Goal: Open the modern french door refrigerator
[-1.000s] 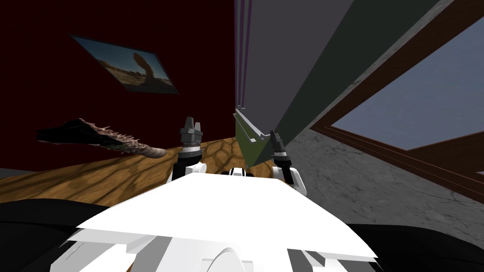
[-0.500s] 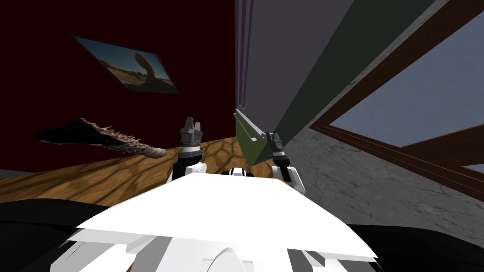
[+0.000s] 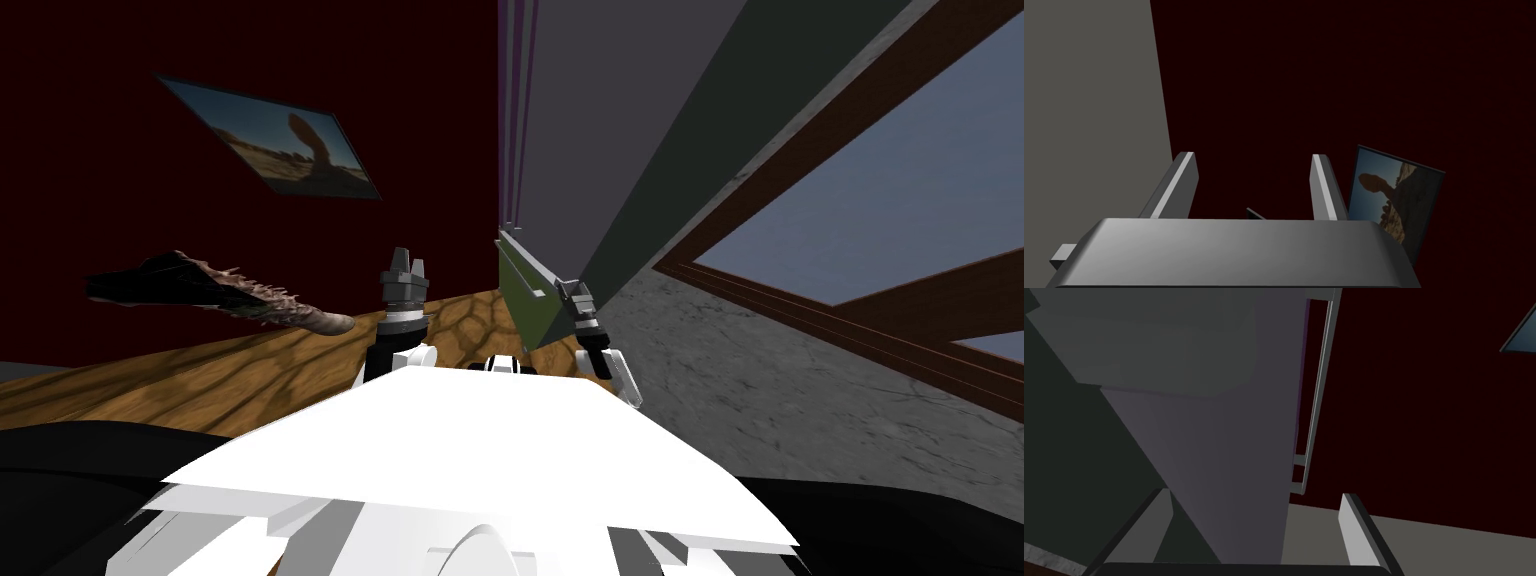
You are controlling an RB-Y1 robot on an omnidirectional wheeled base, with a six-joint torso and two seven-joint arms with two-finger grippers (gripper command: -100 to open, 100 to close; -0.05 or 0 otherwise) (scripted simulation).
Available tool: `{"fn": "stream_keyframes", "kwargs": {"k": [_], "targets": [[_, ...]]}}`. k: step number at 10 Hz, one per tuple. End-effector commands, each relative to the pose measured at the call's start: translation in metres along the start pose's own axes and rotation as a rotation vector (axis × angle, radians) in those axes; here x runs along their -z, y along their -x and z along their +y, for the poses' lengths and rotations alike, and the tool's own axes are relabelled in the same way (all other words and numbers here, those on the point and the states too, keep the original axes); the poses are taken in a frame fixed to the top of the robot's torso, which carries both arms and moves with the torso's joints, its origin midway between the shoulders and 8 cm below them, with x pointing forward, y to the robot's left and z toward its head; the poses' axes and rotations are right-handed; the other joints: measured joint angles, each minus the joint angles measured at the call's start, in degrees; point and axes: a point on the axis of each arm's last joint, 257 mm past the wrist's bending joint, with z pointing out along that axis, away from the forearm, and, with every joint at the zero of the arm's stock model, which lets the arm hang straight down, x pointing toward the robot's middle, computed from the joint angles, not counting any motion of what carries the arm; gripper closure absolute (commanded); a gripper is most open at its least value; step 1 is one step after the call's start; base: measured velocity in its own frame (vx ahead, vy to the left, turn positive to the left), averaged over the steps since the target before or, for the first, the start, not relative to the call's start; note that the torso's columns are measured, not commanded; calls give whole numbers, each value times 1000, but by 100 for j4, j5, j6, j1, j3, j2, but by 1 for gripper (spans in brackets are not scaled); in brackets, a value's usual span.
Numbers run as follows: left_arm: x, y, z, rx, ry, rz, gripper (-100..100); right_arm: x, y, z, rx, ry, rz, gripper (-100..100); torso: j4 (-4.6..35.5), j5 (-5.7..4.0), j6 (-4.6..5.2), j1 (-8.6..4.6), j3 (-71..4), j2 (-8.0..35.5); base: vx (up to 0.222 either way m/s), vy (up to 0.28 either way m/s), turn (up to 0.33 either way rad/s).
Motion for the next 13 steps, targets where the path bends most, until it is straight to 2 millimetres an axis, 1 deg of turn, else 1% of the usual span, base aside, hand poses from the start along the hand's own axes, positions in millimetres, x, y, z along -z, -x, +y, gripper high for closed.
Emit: {"fn": "stream_keyframes", "kwargs": {"k": [1,2,3,4,5,6,8,9,10,11,13], "targets": [[0,0,0,0,0,0,0,0,-6,-1,88,5,14,-100,0,0,0,-3,0,-1,-12,12,1],[0,0,0,0,0,0,0,-1,-17,-4,173,13,40,-100,0,-2,0,-7,-1,-2,-23,22,-12],[0,0,0,0,0,0,0,-1,-17,-4,196,13,40,-100,0,-1,0,-2,1,1,-23,22,-11],[0,0,0,0,0,0,0,-2,-27,-7,267,22,64,-100,1,0,0,-1,2,3,-22,27,-16],[0,0,0,0,0,0,0,-2,-28,-6,298,24,64,-100,1,0,0,1,2,3,-18,24,-8],[0,0,0,0,0,0,0,-2,-39,-9,366,33,88,-100,1,0,0,-1,1,1,-27,26,-8],[0,0,0,0,0,0,0,-2,-39,-9,407,36,88,-100,1,-1,0,-4,1,1,-15,12,-3],[0,0,0,0,0,0,0,-2,-50,-12,485,48,112,-100,0,-2,0,-7,-1,-2,-10,7,-8],[0,0,0,0,0,0,0,-2,-50,-12,509,50,111,-100,-1,-1,0,-4,-1,-1,-11,10,-4],[0,0,0,0,0,0,0,-2,-61,-15,576,63,134,-100,0,0,0,-1,0,1,-13,14,-4],[0,0,0,0,0,0,0,-2,-61,-15,608,65,133,-100,1,0,0,0,2,2,-8,9,-1]]}}
